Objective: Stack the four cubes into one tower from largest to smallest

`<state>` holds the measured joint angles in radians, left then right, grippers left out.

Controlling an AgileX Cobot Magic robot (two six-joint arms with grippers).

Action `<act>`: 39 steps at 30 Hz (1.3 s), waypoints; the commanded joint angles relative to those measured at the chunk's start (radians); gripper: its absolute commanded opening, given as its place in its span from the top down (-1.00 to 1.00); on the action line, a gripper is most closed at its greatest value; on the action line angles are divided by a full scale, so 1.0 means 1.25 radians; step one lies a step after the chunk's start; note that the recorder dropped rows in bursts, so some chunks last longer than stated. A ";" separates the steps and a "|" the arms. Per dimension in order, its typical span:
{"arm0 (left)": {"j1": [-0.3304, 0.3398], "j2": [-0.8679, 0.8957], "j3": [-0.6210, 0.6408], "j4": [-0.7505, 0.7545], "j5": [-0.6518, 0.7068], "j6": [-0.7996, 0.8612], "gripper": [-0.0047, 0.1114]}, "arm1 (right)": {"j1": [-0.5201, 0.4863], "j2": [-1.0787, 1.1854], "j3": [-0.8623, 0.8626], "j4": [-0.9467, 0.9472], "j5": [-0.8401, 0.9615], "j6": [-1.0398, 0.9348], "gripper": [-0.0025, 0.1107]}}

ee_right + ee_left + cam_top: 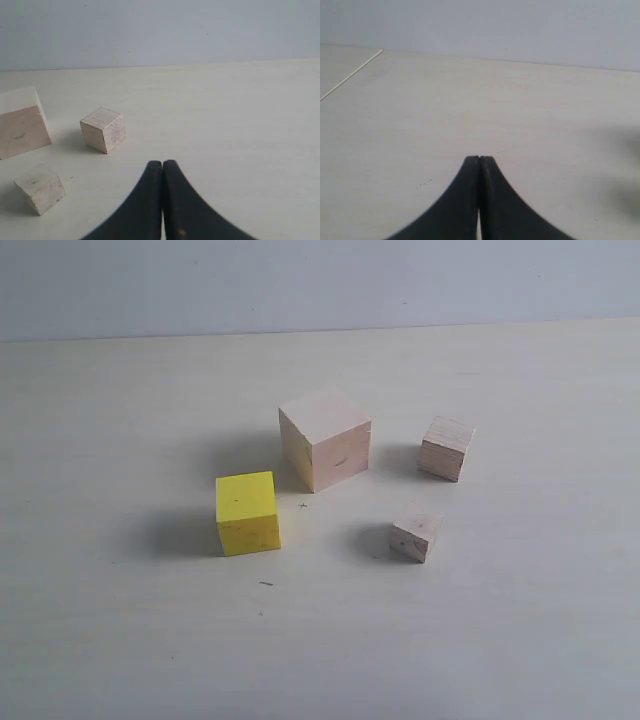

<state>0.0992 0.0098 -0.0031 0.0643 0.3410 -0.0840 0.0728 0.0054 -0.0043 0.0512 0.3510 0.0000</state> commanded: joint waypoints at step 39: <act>-0.006 -0.003 0.002 0.002 -0.006 0.001 0.92 | -0.002 0.038 -0.160 -0.018 -0.414 0.060 0.96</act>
<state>0.0992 0.0098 -0.0031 0.0643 0.3426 -0.0840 0.0728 0.0141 -0.1221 0.0346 -0.2696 0.0485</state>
